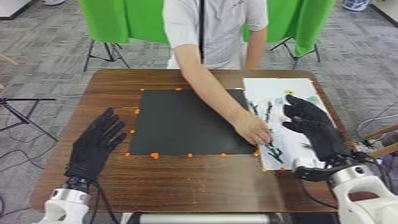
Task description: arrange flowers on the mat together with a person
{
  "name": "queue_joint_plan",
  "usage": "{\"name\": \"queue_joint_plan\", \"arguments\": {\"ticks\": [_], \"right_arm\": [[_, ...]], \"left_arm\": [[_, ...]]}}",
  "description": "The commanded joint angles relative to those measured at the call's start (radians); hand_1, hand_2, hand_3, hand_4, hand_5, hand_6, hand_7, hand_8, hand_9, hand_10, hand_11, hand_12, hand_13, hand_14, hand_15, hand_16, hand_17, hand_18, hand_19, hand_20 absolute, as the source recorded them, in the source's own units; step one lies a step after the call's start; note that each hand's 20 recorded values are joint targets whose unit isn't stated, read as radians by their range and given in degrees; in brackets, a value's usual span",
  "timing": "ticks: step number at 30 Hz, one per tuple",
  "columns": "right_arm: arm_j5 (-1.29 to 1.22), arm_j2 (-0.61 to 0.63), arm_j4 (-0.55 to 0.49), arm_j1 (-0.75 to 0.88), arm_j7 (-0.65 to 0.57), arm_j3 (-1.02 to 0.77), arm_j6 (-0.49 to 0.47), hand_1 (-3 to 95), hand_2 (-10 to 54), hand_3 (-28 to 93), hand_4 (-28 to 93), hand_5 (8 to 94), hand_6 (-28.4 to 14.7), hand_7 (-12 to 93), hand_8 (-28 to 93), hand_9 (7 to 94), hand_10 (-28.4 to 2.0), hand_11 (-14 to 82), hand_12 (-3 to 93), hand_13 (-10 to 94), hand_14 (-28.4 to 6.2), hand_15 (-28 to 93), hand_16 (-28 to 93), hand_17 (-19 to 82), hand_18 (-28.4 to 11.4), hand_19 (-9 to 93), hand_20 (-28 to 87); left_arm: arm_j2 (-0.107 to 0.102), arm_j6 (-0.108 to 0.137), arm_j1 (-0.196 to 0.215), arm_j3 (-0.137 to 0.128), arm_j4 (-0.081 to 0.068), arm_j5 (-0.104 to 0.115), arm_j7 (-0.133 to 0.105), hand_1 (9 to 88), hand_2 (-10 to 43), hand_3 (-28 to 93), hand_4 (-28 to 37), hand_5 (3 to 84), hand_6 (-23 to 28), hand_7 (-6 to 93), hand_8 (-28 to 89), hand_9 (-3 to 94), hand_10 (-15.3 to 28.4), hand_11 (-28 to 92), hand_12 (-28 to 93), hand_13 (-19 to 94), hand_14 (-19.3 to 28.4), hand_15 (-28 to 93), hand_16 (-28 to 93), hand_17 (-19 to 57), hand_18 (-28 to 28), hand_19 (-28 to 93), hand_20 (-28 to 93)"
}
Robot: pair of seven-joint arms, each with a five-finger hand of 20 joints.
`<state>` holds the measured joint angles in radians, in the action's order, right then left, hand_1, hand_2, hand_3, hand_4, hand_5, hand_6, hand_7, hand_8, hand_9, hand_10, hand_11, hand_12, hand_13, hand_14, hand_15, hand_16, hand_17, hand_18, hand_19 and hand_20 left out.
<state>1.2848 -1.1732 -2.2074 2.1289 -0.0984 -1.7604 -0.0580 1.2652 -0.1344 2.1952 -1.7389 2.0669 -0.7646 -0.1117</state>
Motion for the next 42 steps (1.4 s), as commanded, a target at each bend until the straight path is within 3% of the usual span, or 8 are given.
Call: {"name": "queue_joint_plan", "arguments": {"ticks": [1, 10, 18, 22, 30, 31, 35, 42], "right_arm": [[-0.018, 0.012, 0.011, -0.025, -0.012, 0.023, 0.014, 25.7, -6.7, 87, -24, 27.6, -3.9, 20, -11, 29.6, -13.3, 10.5, 24.1, 24, -11.1, 2, 40, 1, -20.4, 41, 21], [-0.038, 0.033, 0.003, -0.009, 0.011, 0.016, 0.088, 25.0, -6.4, 88, -24, 28.2, -3.8, 20, -11, 30.0, -13.4, 10.7, 23.9, 25, -11.1, 4, 38, 2, -20.5, 41, 22], [-0.039, 0.032, -0.004, 0.008, 0.005, 0.008, 0.077, 24.8, -5.9, 88, -24, 28.4, -3.9, 21, -11, 30.1, -13.4, 10.9, 23.7, 24, -11.2, 6, 37, 2, -20.5, 42, 22], [-0.05, 0.008, -0.005, -0.005, 0.002, 0.048, 0.103, 24.8, -6.0, 88, -24, 29.2, -3.8, 21, -12, 30.9, -13.6, 11.3, 23.6, 25, -11.4, 7, 36, 2, -20.7, 42, 22], [-0.044, 0.018, -0.016, 0.023, 0.005, 0.037, 0.124, 24.6, -5.4, 88, -24, 29.4, -3.9, 21, -12, 30.9, -13.7, 11.5, 23.2, 25, -11.4, 9, 34, 2, -20.8, 43, 22], [-0.047, 0.014, -0.02, 0.033, 0.0, 0.029, 0.119, 24.6, -5.4, 88, -24, 29.5, -4.0, 21, -12, 31.0, -13.7, 11.5, 23.2, 25, -11.4, 9, 34, 2, -20.9, 43, 22], [-0.048, 0.008, -0.018, 0.031, 0.002, 0.015, 0.086, 24.7, -5.3, 88, -24, 30.0, -4.0, 21, -12, 31.1, -13.7, 11.7, 23.2, 26, -11.3, 9, 34, 3, -20.9, 43, 22], [-0.06, -0.009, -0.019, 0.038, -0.003, 0.005, 0.057, 24.5, -5.2, 88, -24, 30.0, -4.0, 21, -12, 30.9, -13.8, 11.6, 23.0, 25, -11.4, 10, 33, 2, -20.9, 43, 22]], "left_arm": [[-0.003, -0.005, 0.0, 0.013, -0.014, 0.004, -0.001, 28.9, -2.0, 69, -22.5, 30.2, 3.0, 13.8, -8, 22.1, 10.6, 13, 17, 16, 11.8, 15, 6, -10.6, 19.7, 40, 9], [-0.018, -0.029, -0.031, 0.015, -0.025, -0.001, 0.004, 28.9, -1.8, 69, -22.5, 30.2, 3.0, 13.8, -8, 22.3, 10.6, 14, 17, 17, 12.0, 15, 6, -10.6, 19.7, 40, 9], [-0.003, -0.017, 0.015, 0.007, -0.015, 0.013, 0.024, 28.7, -1.8, 69, -22.3, 30.2, 3.0, 13.8, -8, 22.8, 10.6, 14, 17, 17, 12.1, 15, 6, -10.6, 19.8, 40, 9], [-0.031, 0.01, 0.007, -0.008, -0.012, 0.003, -0.013, 28.7, -1.7, 69, -22.5, 30.2, 3.0, 13.8, -8, 22.8, 10.7, 14, 17, 17, 12.1, 15, 6, -10.6, 19.9, 40, 9], [-0.027, 0.031, 0.037, -0.007, -0.008, 0.021, -0.022, 28.5, -1.6, 69, -22.6, 30.3, 3.0, 13.8, -8, 23.0, 10.7, 14, 17, 17, 12.1, 16, 6, -10.6, 20.0, 40, 9], [-0.004, 0.02, 0.026, -0.01, -0.012, 0.014, -0.009, 28.6, -1.7, 69, -22.6, 30.3, 3.0, 13.8, -8, 23.0, 10.8, 14, 17, 17, 12.1, 16, 6, -10.6, 20.0, 40, 9], [-0.001, -0.001, 0.017, -0.013, -0.012, 0.002, 0.0, 28.7, -1.6, 69, -22.7, 30.4, 3.0, 13.9, -8, 23.0, 10.7, 14, 17, 17, 12.1, 15, 6, -10.6, 20.0, 40, 9], [0.002, 0.03, 0.021, -0.004, -0.009, 0.011, -0.011, 28.7, -1.5, 69, -22.8, 30.4, 3.0, 14.0, -8, 23.2, 10.9, 14, 17, 17, 12.2, 16, 6, -10.6, 20.5, 40, 9]]}}
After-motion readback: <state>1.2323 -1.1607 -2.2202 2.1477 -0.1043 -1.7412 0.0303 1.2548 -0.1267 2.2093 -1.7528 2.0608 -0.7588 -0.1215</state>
